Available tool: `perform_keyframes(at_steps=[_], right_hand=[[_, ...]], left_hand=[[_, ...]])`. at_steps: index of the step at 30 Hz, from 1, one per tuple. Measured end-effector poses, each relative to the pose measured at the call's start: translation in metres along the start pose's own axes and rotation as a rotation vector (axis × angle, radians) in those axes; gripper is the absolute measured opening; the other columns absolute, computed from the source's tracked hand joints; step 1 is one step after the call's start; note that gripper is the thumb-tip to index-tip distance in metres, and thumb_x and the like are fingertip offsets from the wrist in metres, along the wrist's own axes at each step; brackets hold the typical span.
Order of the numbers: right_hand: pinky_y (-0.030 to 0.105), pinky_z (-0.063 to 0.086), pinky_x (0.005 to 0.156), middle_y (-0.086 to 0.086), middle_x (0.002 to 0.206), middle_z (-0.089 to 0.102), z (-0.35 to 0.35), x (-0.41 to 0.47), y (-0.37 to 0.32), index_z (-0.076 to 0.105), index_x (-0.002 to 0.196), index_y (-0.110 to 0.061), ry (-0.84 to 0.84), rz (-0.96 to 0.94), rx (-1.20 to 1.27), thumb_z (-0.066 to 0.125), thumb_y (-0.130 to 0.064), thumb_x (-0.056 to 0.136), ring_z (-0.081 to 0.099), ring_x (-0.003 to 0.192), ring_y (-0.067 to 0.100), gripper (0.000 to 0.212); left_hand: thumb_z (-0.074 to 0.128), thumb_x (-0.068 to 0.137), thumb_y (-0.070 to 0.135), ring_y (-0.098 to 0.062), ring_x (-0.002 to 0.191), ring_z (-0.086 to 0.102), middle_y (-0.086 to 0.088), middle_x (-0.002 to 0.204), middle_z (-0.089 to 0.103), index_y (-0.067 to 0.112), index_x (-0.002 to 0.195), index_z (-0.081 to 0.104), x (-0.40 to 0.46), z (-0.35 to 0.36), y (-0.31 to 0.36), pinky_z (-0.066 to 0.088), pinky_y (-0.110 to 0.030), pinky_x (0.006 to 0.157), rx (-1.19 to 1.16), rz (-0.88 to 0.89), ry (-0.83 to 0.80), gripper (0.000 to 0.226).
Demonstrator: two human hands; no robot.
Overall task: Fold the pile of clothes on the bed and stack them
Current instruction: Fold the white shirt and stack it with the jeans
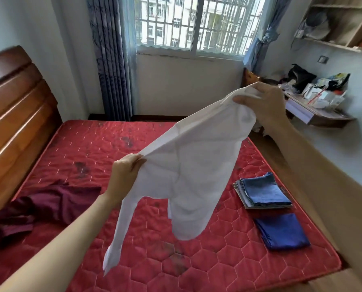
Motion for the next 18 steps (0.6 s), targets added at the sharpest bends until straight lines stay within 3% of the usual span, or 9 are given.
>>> perform_keyframes(at_steps=[3,5,8,11,15,18], right_hand=[[0.03,0.045,0.055,0.007,0.074,0.067,0.005,-0.009,0.008,0.073,0.089,-0.013,-0.054,0.026,-0.068,0.082,-0.038,0.07,0.053,0.058,0.009,0.032],[0.033,0.048,0.061,0.008,0.077,0.069,0.003,-0.016,0.011,0.074,0.088,-0.015,-0.07,0.029,-0.052,0.082,-0.037,0.069,0.055,0.063,0.007,0.03],[0.037,0.052,0.072,0.013,0.083,0.07,-0.01,-0.028,0.011,0.074,0.085,-0.016,-0.074,0.012,-0.003,0.083,-0.036,0.069,0.056,0.071,0.009,0.028],[0.037,0.05,0.068,0.018,0.084,0.069,-0.029,-0.041,0.01,0.073,0.083,-0.016,-0.111,-0.017,0.025,0.083,-0.037,0.068,0.053,0.07,0.01,0.027],[0.04,0.052,0.071,0.02,0.087,0.068,-0.059,-0.069,0.014,0.072,0.086,-0.012,-0.175,-0.043,0.051,0.083,-0.034,0.07,0.055,0.072,0.015,0.029],[0.038,0.052,0.069,0.016,0.083,0.069,-0.082,-0.089,0.023,0.072,0.085,-0.015,-0.203,-0.039,0.055,0.083,-0.036,0.069,0.056,0.07,0.013,0.028]], left_hand=[[0.065,0.089,0.001,-0.022,0.068,0.064,-0.01,0.08,0.071,-0.002,0.089,0.072,-0.007,-0.006,0.0,0.041,-0.014,0.065,0.023,0.028,-0.039,0.007],[0.066,0.088,0.0,-0.024,0.068,0.065,-0.009,0.078,0.072,-0.001,0.089,0.072,-0.022,-0.008,0.003,0.043,-0.02,0.064,0.021,0.002,-0.052,0.007],[0.065,0.089,0.003,-0.001,0.066,0.059,0.001,0.076,0.07,0.004,0.092,0.073,-0.043,-0.014,0.013,0.041,-0.01,0.064,-0.029,-0.066,-0.024,0.009],[0.064,0.09,0.003,0.011,0.064,0.055,0.016,0.073,0.067,0.008,0.094,0.073,-0.066,-0.019,0.029,0.039,-0.005,0.062,-0.034,-0.113,0.007,0.011],[0.065,0.089,0.004,0.019,0.073,0.058,0.029,0.077,0.066,0.006,0.096,0.073,-0.102,-0.025,0.061,0.04,-0.001,0.068,0.004,-0.14,0.071,0.011],[0.063,0.09,0.003,0.011,0.074,0.06,0.028,0.081,0.068,0.008,0.098,0.073,-0.132,-0.025,0.089,0.041,-0.003,0.07,0.022,-0.138,0.088,0.014]])
Point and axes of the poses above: each hand's wrist, its own x-axis towards the middle knuckle, its own z-axis out of the palm, y = z × x, the point moved 1 cm from there along x, towards the middle knuckle
